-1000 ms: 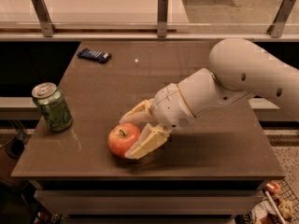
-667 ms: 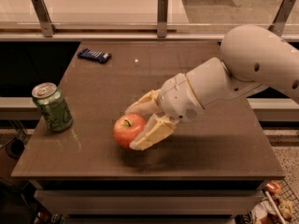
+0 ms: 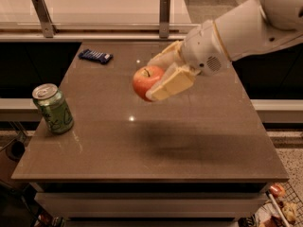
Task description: Move apple near rxbar blueberry
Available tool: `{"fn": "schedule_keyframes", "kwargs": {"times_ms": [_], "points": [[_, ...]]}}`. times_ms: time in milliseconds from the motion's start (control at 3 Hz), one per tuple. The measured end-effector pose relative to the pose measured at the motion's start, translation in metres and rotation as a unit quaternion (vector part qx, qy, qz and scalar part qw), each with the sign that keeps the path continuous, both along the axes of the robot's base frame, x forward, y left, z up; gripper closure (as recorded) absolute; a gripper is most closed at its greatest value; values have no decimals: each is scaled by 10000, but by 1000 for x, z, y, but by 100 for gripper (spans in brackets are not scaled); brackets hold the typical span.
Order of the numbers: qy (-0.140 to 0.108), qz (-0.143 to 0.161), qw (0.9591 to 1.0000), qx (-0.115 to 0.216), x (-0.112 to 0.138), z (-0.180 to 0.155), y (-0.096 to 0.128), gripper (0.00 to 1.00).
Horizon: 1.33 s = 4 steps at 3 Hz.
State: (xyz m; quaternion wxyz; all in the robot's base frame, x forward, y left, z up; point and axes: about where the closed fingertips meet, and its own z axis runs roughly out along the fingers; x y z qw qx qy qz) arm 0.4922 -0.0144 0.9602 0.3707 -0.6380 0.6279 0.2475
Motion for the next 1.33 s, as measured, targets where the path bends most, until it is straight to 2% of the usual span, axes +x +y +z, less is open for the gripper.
{"fn": "schedule_keyframes", "kwargs": {"times_ms": [333, 667, 1333], "points": [[-336, -566, 9977, -163, 44, 35, -10, 100], [-598, -942, 9934, -272, 96, 46, -12, 100], [-720, -1143, 9907, -186, 182, 4, 12, 100]]}}
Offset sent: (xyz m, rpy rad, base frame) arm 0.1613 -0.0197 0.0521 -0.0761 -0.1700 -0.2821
